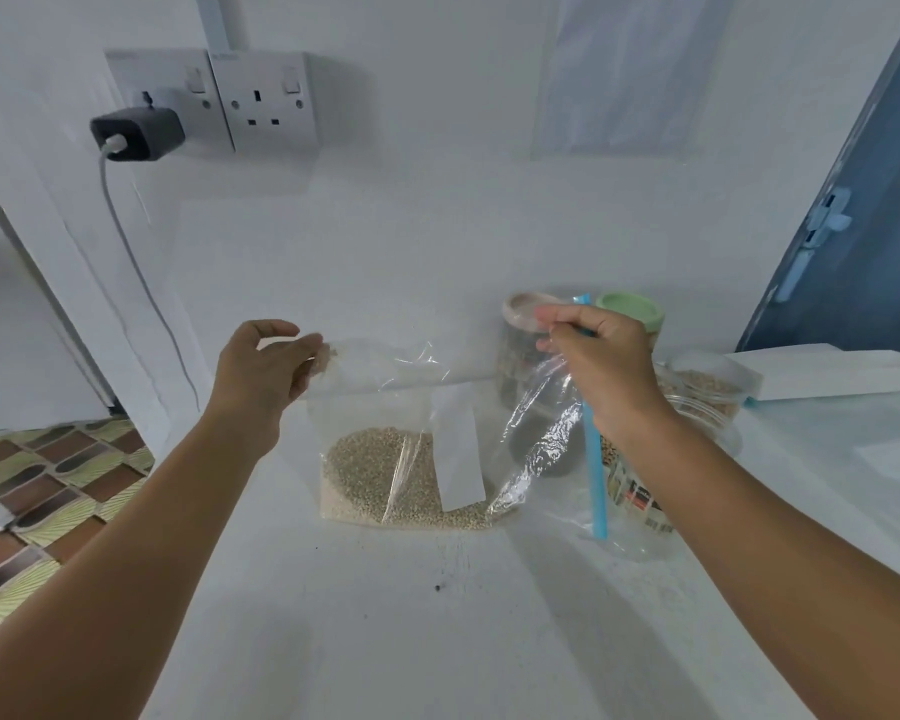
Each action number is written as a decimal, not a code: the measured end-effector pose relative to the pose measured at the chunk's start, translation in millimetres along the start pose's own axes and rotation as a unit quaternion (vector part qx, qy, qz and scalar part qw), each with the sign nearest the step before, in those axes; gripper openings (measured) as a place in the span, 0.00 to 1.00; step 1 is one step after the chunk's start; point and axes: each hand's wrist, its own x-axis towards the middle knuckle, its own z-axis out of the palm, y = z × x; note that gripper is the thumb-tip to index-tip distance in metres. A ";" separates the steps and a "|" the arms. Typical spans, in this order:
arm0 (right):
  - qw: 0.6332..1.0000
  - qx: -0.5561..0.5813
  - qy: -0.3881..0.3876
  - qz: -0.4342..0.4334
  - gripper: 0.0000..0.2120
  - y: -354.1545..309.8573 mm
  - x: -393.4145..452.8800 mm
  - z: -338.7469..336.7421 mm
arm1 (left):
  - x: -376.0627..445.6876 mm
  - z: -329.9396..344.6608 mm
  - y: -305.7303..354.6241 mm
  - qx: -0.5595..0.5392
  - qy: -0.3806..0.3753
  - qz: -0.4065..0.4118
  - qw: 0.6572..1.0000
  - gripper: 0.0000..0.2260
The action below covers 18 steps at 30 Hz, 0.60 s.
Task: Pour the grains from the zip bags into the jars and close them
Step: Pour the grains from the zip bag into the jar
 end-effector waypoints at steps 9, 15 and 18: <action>1.000 0.001 0.006 0.009 0.16 -0.9 -1.1 -1.4 | -10.5 5.8 6.2 0.073 -0.056 0.080 0.993 0.12; 1.000 0.006 0.012 0.012 0.16 -0.8 -1.6 -2.3 | -5.2 -2.9 8.8 0.080 0.003 0.100 0.992 0.12; 1.000 0.003 0.011 0.007 0.15 1.3 0.4 -1.8 | -5.7 -2.8 7.3 0.074 -0.030 0.060 0.995 0.10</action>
